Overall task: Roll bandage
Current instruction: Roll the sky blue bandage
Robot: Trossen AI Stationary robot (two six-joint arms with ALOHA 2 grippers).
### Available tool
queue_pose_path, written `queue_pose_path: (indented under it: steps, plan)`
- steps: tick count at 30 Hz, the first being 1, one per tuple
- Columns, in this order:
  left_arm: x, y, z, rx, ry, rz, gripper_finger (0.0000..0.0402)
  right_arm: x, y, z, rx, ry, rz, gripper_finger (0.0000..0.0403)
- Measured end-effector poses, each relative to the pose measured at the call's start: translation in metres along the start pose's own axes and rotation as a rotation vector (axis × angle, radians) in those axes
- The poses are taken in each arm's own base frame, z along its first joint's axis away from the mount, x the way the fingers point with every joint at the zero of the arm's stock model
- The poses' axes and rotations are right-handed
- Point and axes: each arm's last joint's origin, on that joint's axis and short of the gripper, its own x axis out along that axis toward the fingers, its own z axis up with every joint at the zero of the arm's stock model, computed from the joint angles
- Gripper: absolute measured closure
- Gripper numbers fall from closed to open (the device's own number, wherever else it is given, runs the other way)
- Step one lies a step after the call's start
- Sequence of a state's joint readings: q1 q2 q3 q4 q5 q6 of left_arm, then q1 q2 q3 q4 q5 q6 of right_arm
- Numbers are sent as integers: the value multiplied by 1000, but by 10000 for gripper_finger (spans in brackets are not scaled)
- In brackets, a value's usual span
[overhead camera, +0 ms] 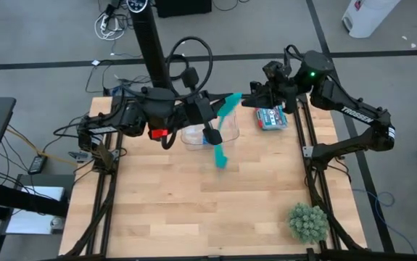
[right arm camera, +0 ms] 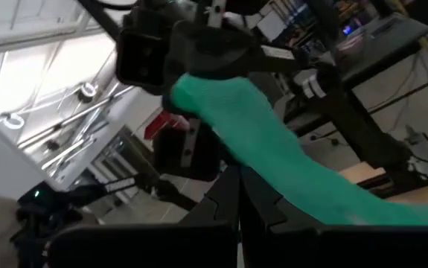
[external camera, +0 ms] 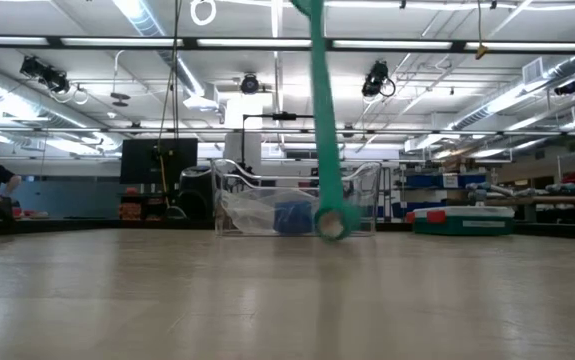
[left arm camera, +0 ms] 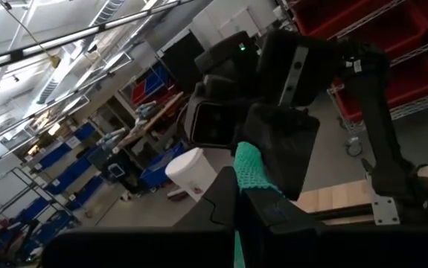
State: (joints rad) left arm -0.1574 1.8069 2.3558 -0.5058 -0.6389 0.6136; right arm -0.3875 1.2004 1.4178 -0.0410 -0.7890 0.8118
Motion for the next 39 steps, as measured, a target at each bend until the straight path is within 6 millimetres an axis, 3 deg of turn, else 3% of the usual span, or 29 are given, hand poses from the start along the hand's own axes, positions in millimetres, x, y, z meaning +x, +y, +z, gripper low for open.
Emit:
queue_pose_path:
  steps: [10,20,29,35,39]
  plan:
    - [0,1,-2,10,36,35,394,2,-2,-16,30,183,48,389]
    - [-1,-7,-15,-74,151,-28,394,2,-20,-72,17,507,-308,333]
    - [7,-25,-34,-253,259,-48,394,34,-35,-109,-169,715,-525,277]
    - [10,-43,-43,-405,298,-101,394,55,-49,-126,-239,810,-551,275]
    - [6,-46,-39,-461,282,-151,394,55,-63,-142,-228,820,-558,278]
